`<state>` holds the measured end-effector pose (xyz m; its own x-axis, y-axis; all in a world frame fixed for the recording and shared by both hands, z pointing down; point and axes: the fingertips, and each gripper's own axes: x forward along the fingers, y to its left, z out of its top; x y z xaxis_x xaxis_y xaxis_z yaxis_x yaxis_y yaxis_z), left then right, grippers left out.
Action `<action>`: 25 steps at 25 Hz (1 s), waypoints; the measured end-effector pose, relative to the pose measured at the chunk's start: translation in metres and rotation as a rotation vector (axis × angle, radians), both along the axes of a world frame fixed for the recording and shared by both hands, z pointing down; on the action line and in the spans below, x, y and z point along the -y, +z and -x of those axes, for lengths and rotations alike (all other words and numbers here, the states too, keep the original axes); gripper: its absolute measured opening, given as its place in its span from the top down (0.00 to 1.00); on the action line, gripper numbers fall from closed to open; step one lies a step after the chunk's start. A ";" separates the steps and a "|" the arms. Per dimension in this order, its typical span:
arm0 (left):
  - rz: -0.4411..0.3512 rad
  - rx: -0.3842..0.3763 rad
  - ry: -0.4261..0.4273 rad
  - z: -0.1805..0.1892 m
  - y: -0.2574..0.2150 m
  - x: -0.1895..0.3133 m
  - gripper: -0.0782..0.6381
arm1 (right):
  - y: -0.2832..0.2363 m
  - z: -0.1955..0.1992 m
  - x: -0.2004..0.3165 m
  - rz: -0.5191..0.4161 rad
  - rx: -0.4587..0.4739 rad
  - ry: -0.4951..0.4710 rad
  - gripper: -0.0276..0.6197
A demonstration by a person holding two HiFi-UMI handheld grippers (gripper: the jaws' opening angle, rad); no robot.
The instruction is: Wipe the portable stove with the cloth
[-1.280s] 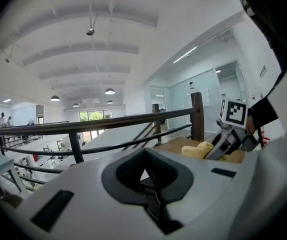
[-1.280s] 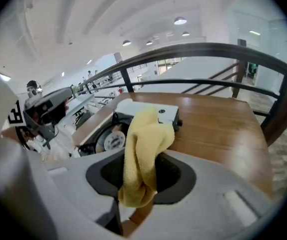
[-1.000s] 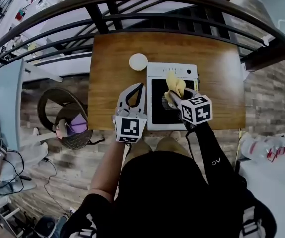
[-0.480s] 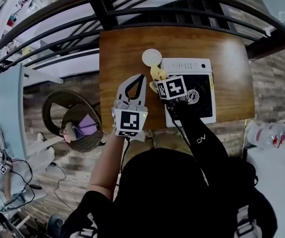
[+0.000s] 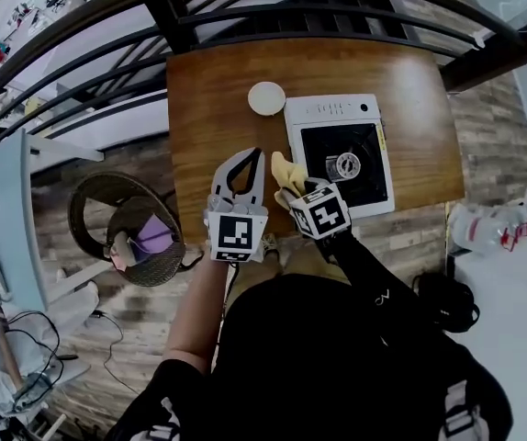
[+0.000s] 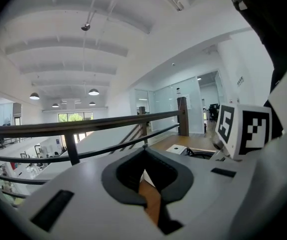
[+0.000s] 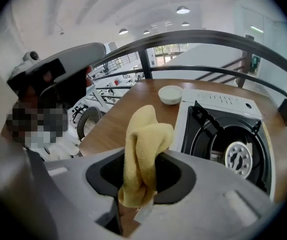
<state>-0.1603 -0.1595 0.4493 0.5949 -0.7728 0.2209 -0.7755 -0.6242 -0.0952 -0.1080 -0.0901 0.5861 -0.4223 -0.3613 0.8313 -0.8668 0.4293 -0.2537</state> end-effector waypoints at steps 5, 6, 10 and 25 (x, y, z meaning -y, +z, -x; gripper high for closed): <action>0.024 -0.007 0.020 -0.008 0.008 -0.014 0.88 | 0.001 -0.002 -0.048 0.061 0.041 -0.025 0.77; 0.027 -0.004 0.025 -0.008 0.011 -0.017 0.88 | 0.003 -0.003 -0.058 0.072 0.041 -0.031 0.77; 0.033 0.005 0.032 -0.013 0.014 -0.020 0.88 | 0.010 -0.009 -0.078 0.102 0.050 -0.028 0.77; -0.096 -0.041 -0.019 -0.044 -0.054 0.013 0.88 | -0.099 -0.087 0.041 -0.416 0.052 0.110 0.77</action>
<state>-0.1162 -0.1721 0.3954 0.5868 -0.8007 0.1208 -0.7916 -0.5986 -0.1223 -0.0210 -0.1310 0.4876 -0.4001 -0.7064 0.5839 -0.9038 0.4098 -0.1235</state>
